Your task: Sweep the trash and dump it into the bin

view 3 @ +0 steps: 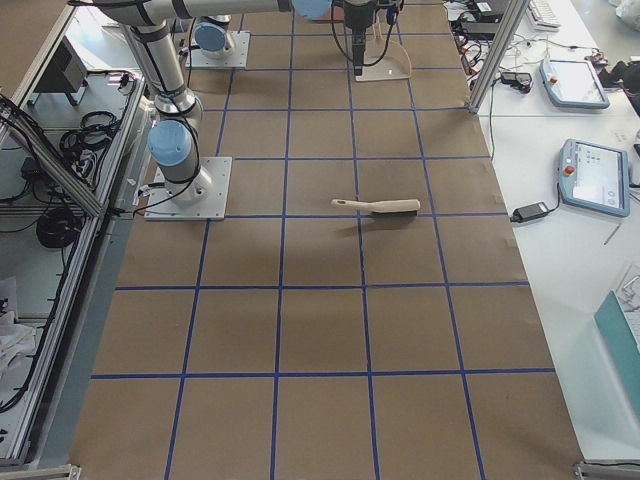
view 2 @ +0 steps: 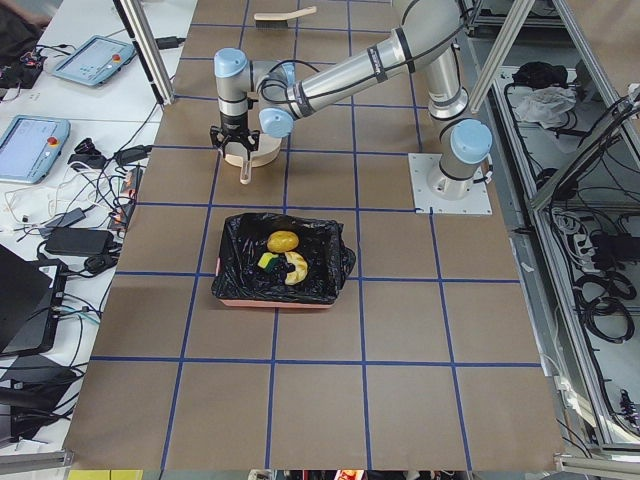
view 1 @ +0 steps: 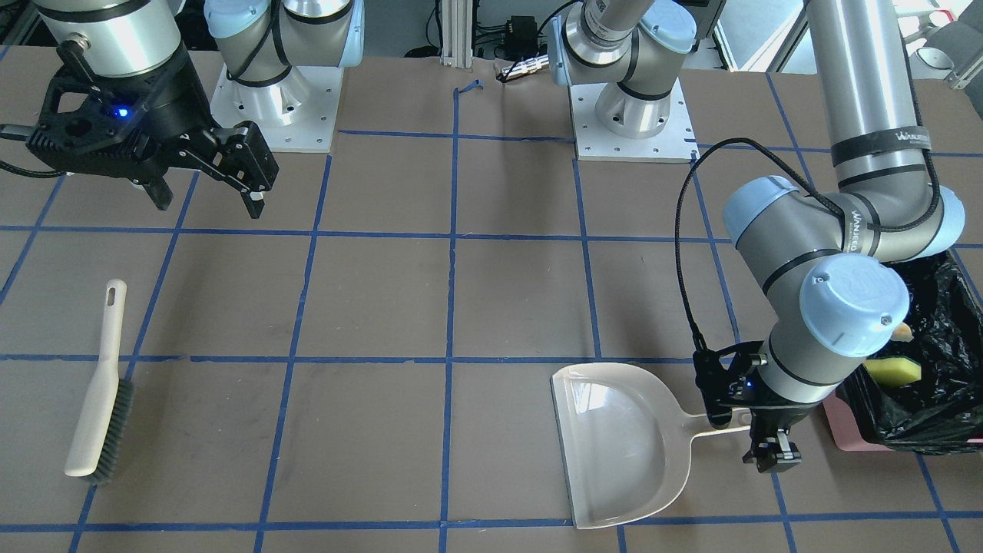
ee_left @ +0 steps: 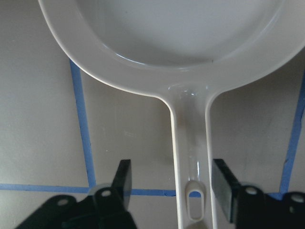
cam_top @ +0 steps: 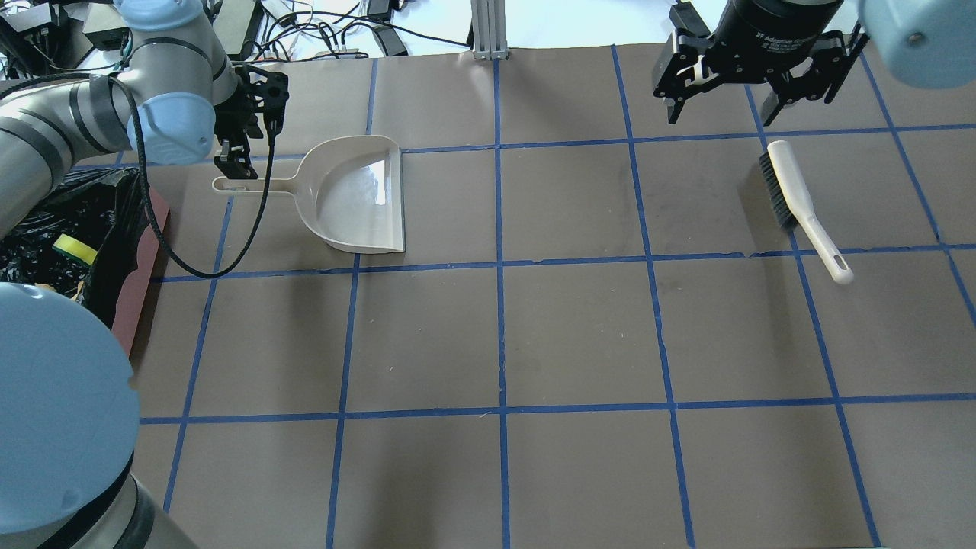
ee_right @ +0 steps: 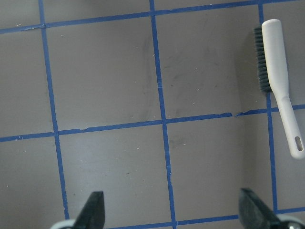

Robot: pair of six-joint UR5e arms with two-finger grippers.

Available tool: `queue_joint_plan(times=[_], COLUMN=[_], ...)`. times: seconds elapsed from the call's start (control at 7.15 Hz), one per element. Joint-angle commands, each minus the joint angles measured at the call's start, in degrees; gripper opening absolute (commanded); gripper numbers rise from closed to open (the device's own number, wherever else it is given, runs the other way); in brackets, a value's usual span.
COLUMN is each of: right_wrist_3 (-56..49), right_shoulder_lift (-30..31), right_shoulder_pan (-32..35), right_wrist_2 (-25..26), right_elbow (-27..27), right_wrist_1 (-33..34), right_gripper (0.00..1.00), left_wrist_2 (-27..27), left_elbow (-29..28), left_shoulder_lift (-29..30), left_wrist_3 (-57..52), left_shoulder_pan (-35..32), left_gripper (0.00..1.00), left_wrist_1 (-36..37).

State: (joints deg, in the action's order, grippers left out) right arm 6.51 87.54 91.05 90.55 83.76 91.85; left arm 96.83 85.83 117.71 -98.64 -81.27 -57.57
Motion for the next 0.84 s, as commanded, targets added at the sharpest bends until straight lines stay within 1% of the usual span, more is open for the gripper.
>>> queue_joint_plan(times=[0.0, 0.14, 0.28, 0.42, 0.7], right_wrist_3=[0.0, 0.0, 0.0, 0.0, 0.0], right_shoulder_lift=[0.0, 0.0, 0.26, 0.09, 0.17], right_shoulder_pan=[0.0, 0.0, 0.0, 0.0, 0.0], right_wrist_2=[0.07, 0.07, -0.02, 0.07, -0.02], right_elbow=[0.0, 0.0, 0.0, 0.0, 0.0], right_wrist_1=[0.0, 0.0, -0.09, -0.09, -0.09], right_gripper=[1.0, 1.0, 1.0, 1.0, 1.0], left_wrist_2=[-0.06, 0.11, 0.2, -0.5, -2.25], left_elbow=[-3.11, -3.21, -3.21, -3.3, -3.04], left_shoulder_lift=[-2.21, -3.7, -5.45, -7.82, -13.35], left_wrist_3=[4.21, 9.9, 14.14, 17.14, 24.86], left_shoulder_pan=[0.58, 1.28, 1.2, 1.11, -0.02], left_gripper=[0.77, 0.77, 0.77, 0.67, 0.63], left_wrist_1=[-0.61, -0.87, -2.79, -6.2, -14.11])
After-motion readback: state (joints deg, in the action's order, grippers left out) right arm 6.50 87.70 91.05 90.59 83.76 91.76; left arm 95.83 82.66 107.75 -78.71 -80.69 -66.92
